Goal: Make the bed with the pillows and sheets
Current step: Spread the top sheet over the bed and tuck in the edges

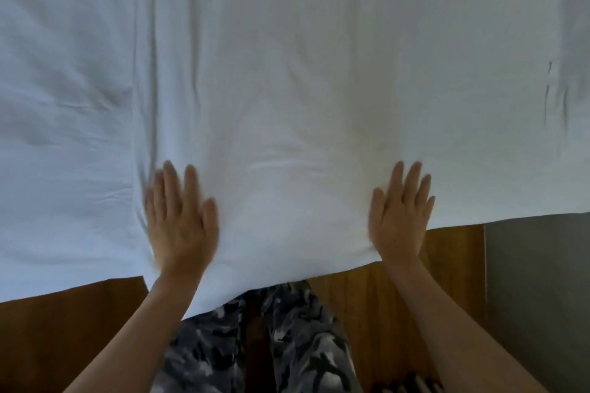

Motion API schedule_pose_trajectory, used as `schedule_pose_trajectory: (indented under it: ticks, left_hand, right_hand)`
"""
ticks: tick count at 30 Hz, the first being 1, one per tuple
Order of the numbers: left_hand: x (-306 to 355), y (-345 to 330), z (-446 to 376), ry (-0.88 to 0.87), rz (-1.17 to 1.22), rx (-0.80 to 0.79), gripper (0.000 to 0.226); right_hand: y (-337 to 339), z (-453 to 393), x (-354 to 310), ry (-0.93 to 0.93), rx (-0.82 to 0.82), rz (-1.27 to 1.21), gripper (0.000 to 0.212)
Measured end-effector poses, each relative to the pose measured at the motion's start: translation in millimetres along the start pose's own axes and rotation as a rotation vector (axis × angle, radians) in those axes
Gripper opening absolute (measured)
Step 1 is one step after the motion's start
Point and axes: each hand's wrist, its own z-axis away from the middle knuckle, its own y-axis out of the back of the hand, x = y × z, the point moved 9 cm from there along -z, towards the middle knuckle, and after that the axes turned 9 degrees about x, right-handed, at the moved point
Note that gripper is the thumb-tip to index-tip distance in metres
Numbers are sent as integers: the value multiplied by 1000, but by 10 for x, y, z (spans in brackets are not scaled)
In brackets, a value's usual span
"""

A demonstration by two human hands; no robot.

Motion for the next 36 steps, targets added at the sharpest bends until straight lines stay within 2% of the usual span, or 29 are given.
schedule_pose_trajectory:
  ticks: [3, 9, 11, 16, 18, 20, 21, 23, 25, 27, 30, 32, 34, 36]
  left_hand:
    - [-203, 41, 188, 33, 2, -17, 64]
    - [-183, 140, 166, 103, 44, 58, 60]
    - [-36, 225, 121, 95, 94, 100, 57]
    - [698, 288, -47, -184, 168, 77, 55]
    - [772, 235, -203, -177, 152, 84, 54]
    - [619, 135, -307, -114, 110, 69, 54]
    - [499, 83, -307, -90, 77, 43, 56]
    - [289, -21, -206, -98, -7, -53, 59]
    - [191, -79, -92, -139, -71, -148, 62]
    - [176, -99, -71, -145, -127, -235, 64]
    - [201, -5, -96, -91, -168, -382, 65]
    - [225, 73, -59, -50, -172, -562, 70]
    - [285, 289, 27, -17, -149, -766, 69]
    - [353, 624, 117, -16, -126, -872, 64]
  right_hand:
    - [-6, 82, 184, -142, -25, -90, 65]
    - [99, 72, 157, -230, 3, -76, 70]
    - [280, 7, -16, -182, 95, -80, 68]
    - [691, -351, -1137, 145, 287, -193, 60]
    - [807, -525, -1496, 217, 360, -216, 57]
    - [747, -641, -1477, 179, 390, -190, 56]
    - [630, -644, -1330, 123, 356, -171, 56]
    - [267, -479, -963, 46, 187, -103, 60]
    - [-9, -241, -708, 78, 52, -24, 62]
    - [-76, -177, -643, 100, -7, 2, 62]
    - [42, -193, -732, 32, -123, 15, 60]
    - [134, -104, -834, -20, -256, -24, 60]
    - [301, 133, -1000, -64, -425, -179, 59]
    - [545, 450, -1199, -62, -564, -302, 58]
